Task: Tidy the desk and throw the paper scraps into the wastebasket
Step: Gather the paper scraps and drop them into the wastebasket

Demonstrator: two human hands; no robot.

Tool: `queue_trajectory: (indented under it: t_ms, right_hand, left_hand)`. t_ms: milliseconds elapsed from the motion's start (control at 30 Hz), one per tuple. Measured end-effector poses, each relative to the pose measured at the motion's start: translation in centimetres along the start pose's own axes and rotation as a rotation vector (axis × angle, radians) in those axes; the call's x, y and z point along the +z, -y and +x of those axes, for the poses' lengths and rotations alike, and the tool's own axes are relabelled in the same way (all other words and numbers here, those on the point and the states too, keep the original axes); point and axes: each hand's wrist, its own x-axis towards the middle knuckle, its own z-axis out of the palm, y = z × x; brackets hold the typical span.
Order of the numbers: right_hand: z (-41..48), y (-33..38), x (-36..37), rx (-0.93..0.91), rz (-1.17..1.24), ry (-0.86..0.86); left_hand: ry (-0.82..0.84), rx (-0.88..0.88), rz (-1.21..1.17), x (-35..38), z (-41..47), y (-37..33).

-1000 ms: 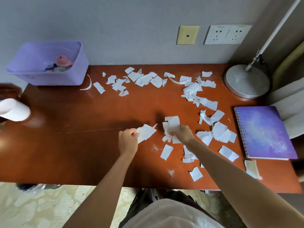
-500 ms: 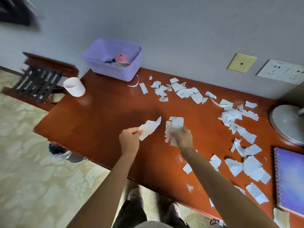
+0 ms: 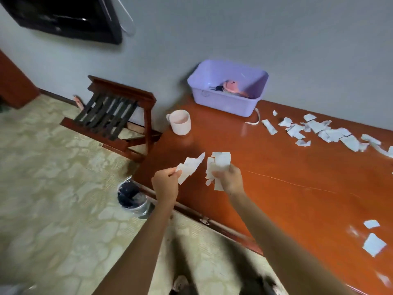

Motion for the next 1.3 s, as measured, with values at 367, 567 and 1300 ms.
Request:
queue_trajectory:
  t_ms: [367,567,1300]
  right_hand:
    - [3.8,2.3,16.8,0.024,-0.025,0.160]
    - [7.5,0.8,24.6,0.106,-0.135,0.235]
    - [27.0,-21.6,53.1,0.627,-0.415,0.155]
  left_hand:
    - [-0.115,-0.124,-0.044,-8.7,11.4,4.9]
    - [-0.141,-0.206,0.014,-11.4,17.4,9.5]
    - [0.235,-0.272,0.320,-6.1,46.0,41.4]
